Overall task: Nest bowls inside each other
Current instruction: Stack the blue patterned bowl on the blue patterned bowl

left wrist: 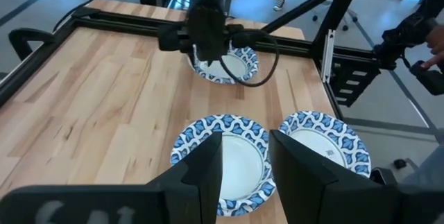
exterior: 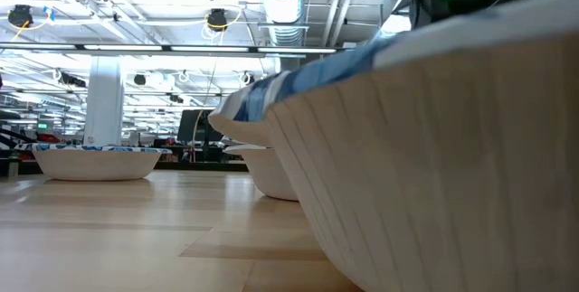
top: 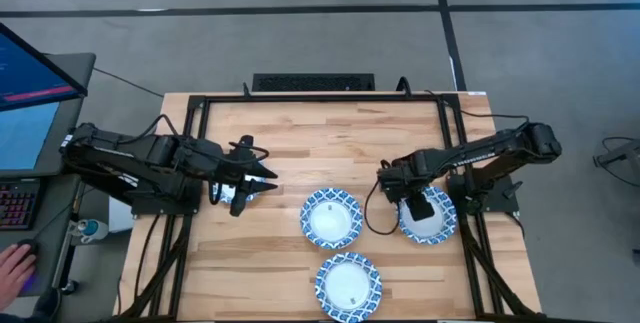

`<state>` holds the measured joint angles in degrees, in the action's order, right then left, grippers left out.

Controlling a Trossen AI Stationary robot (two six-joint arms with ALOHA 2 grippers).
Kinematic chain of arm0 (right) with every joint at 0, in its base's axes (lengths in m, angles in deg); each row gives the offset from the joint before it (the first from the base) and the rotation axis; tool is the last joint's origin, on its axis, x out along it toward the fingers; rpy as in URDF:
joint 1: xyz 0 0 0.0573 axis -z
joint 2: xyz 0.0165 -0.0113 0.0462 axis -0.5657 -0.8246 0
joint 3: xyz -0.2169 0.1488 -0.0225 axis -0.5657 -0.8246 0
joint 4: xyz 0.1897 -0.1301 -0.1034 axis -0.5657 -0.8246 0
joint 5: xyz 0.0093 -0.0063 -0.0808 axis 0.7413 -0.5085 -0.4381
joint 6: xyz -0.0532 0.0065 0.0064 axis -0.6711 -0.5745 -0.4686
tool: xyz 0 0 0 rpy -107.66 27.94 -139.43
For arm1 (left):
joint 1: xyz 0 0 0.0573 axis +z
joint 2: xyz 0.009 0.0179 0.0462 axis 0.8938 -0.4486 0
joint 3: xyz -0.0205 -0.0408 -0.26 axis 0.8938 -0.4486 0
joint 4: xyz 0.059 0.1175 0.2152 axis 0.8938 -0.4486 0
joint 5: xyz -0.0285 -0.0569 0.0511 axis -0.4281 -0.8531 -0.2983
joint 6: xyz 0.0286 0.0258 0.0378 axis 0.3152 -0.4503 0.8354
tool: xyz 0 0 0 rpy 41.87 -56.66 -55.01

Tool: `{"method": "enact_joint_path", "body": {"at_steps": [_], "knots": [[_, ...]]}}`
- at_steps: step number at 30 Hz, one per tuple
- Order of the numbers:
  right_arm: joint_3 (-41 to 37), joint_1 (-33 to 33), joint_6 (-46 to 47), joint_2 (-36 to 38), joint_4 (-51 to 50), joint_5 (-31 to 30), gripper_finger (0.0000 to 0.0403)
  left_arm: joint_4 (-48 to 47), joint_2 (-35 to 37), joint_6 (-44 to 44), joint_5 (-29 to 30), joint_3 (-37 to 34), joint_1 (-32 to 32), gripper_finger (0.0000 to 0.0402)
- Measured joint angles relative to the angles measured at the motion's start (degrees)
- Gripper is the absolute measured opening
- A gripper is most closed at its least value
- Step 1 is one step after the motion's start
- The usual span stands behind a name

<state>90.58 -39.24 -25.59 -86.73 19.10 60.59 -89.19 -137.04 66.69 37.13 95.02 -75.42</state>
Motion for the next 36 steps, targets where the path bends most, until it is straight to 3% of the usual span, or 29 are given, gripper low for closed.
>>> {"method": "enact_joint_path", "body": {"at_steps": [27, 36], "knots": [[-4.9, 1.2, -0.4, 0.0, 4.2, 1.1, 0.0181, 0.0, 0.0, -1.3, -0.3, 0.0, 0.0, 0.0109], [-4.9, 1.2, 0.0, -0.1, 4.8, 1.1, 0.0143, 0.0, 0.0, -1.6, -0.2, 0.0, 0.0, 0.0109]]}}
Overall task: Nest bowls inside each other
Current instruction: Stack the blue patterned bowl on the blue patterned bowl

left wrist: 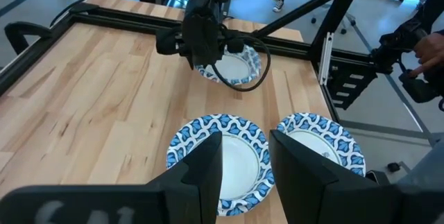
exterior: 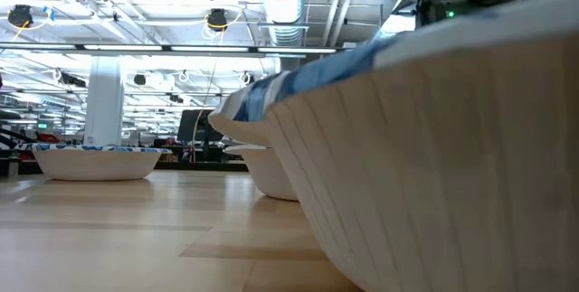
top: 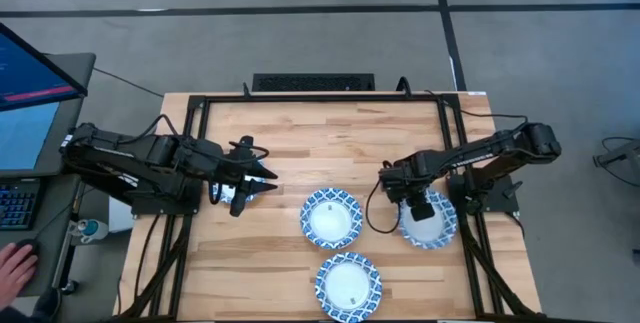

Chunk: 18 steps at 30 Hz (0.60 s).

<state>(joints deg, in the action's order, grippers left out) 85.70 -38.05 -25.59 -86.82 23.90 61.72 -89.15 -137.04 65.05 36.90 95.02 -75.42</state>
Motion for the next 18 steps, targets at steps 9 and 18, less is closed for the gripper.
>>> {"method": "enact_joint_path", "body": {"at_steps": [9, 18], "knots": [[0.6, 0.0, 1.6, -7.0, -0.1, 0.5, 0.0038, 0.2, 0.0, -0.1, 0.1, 0.0, 0.0, 0.0109], [7.3, 2.6, 5.1, -3.1, -2.0, -0.6, 0.0014, 0.0, 0.0, -0.2, 0.2, 0.0, 0.0, 0.0109]]}}
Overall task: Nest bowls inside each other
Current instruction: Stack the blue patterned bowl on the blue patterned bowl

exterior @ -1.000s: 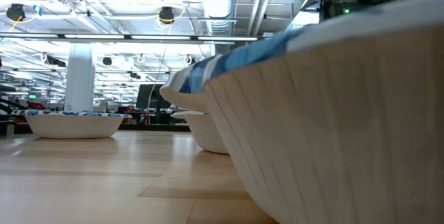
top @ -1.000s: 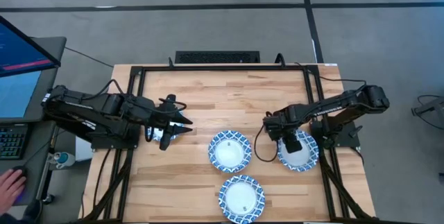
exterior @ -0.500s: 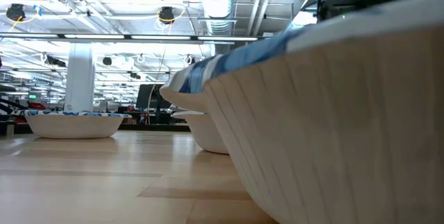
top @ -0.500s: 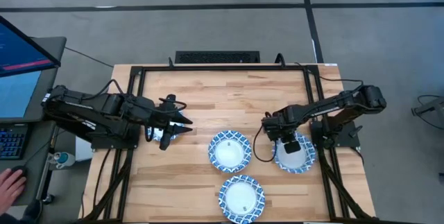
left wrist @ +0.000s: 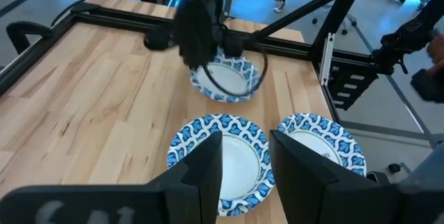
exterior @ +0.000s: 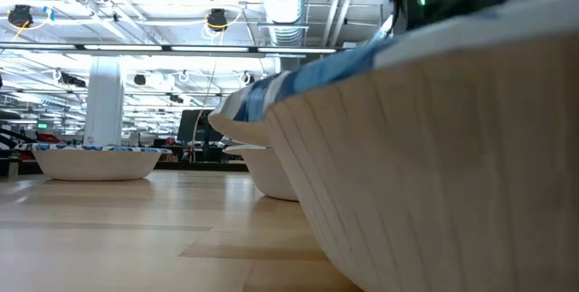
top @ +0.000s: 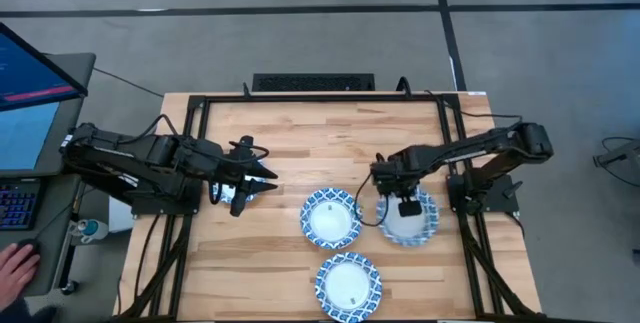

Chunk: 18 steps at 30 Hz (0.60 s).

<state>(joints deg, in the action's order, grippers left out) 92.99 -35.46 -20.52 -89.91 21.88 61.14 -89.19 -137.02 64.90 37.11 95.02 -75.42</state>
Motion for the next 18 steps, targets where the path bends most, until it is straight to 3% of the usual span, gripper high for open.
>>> {"method": "enact_joint_path", "body": {"at_steps": [10, 15, 18], "knots": [[18.4, 3.1, 3.6, 4.6, -17.9, -4.1, 0.0005, -1.6, 0.0, -0.5, 0.0, 0.0, 0.0, 0.0109], [26.0, 4.6, 8.4, 4.1, -13.9, 3.3, 0.0010, -2.9, 0.1, -1.6, 0.1, 0.0, 0.0, 0.0109], [27.6, 4.4, 10.3, 3.6, -8.4, 4.8, 0.0006, -2.2, 1.6, -1.6, 1.1, 0.0, 0.0, 0.0109]]}}
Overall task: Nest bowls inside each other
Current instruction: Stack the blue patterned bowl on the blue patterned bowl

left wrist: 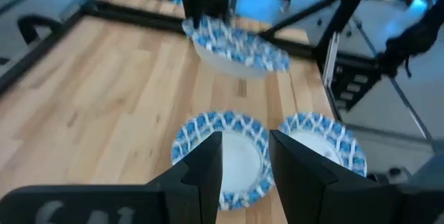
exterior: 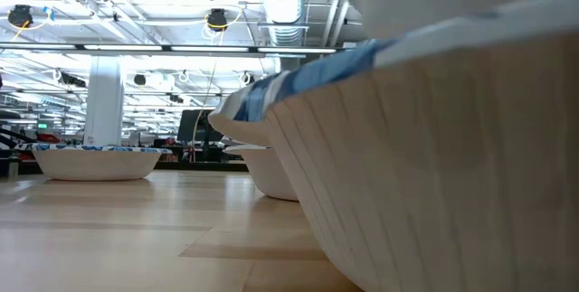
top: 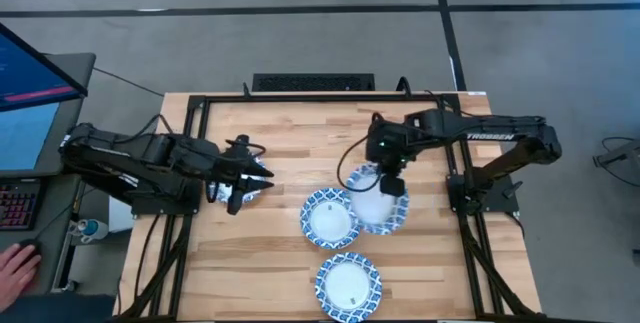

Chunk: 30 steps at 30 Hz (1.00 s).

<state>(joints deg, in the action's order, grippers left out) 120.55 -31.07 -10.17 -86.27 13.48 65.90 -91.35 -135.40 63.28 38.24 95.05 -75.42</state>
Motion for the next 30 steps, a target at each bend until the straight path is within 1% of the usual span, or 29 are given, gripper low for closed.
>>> {"method": "enact_joint_path", "body": {"at_steps": [2, 4, 8, 10, 15, 19, 22, 25, 27, 30], "knots": [[0.3, -0.4, 2.1, -0.8, 4.6, 0.1, 0.0004, -0.6, 1.8, 0.0, 1.4, 0.0, 0.0, 0.0109], [0.2, -0.8, 4.0, -2.3, 7.1, 0.1, 0.0006, -0.2, 4.0, 0.1, 2.3, 0.0, 0.0, 0.0109], [0.2, -2.0, 4.3, -7.1, 12.1, -0.1, 0.0009, -0.7, 9.1, 0.6, 4.2, 0.1, 0.0, 0.0109], [0.2, -2.6, 4.2, -10.3, 14.5, 0.0, 0.0006, -2.9, 11.3, -0.2, 5.0, 0.1, 0.0, 0.0109], [1.9, -2.7, 4.2, -17.7, 17.1, 0.1, 0.0005, -10.3, 13.5, -4.2, 5.5, 0.0, 0.0, 0.0109], [5.7, -2.6, 2.3, -23.1, 16.8, 0.1, 0.0008, -14.3, 14.2, -5.5, 7.2, 0.0, 0.0, 0.0109], [8.7, -2.6, 0.4, -26.5, 15.4, 0.2, 0.0005, -14.6, 14.4, -5.5, 8.9, 0.0, 0.0, 0.0109], [11.8, -2.6, -0.5, -29.6, 12.9, 0.1, 0.0006, -14.8, 15.0, -5.5, 9.0, 0.0, 0.0, 0.0109], [13.4, -2.6, -0.9, -31.0, 10.2, 0.2, 0.0015, -15.1, 15.0, -5.5, 9.0, 0.0, 0.0, 0.0109], [15.8, -2.6, -3.4, -32.8, 7.1, 0.6, 0.0041, -15.4, 15.3, -5.5, 9.0, 0.0, 0.0, 0.0109]]}}
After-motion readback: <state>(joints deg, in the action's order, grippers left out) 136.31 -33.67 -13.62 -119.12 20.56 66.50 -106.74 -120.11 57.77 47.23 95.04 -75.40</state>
